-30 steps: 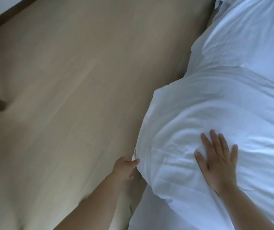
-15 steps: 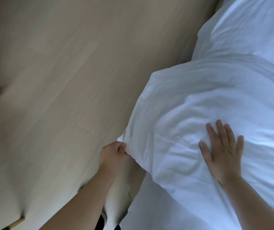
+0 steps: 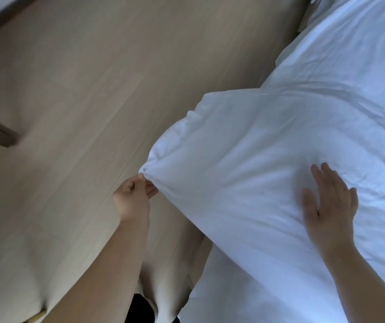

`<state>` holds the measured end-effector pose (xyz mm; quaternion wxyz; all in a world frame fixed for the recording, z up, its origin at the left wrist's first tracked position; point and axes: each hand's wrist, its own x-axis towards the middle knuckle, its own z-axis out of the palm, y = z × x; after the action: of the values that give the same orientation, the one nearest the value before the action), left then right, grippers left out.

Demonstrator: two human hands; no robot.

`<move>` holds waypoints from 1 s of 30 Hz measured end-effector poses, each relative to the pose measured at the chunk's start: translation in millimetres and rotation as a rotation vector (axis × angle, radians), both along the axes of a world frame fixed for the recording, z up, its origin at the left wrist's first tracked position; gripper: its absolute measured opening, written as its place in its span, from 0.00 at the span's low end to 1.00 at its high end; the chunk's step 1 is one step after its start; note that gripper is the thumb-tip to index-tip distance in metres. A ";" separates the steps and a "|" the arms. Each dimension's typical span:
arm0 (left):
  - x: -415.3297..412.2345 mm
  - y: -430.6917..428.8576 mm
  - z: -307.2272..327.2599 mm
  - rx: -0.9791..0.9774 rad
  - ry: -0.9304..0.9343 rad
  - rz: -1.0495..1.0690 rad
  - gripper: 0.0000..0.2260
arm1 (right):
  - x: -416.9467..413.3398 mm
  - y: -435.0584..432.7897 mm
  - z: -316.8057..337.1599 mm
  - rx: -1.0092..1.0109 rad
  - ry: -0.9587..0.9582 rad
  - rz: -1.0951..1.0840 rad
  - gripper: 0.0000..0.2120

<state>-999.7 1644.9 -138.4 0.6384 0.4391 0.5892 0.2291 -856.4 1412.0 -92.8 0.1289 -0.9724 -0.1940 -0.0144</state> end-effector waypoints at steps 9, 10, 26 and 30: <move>51.3 14.5 -6.3 -0.528 -0.501 -0.015 0.13 | 1.6 0.0 -26.9 -0.240 0.141 -0.020 0.43; 51.0 17.0 -1.7 -0.519 -0.565 -0.109 0.15 | 1.7 0.3 -26.8 -0.232 0.145 -0.026 0.43; -6.5 57.2 14.9 0.212 0.000 -0.604 0.14 | 8.2 -31.1 -2.2 -0.245 -0.068 0.167 0.31; 11.0 38.1 -23.9 0.182 0.207 -0.577 0.09 | 10.8 -29.8 -14.0 -0.497 0.231 0.064 0.45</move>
<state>-988.6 1683.0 -162.3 0.5716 0.6645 0.4793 0.0445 -845.6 1382.2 -106.8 -0.0922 -0.9627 -0.2062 0.1488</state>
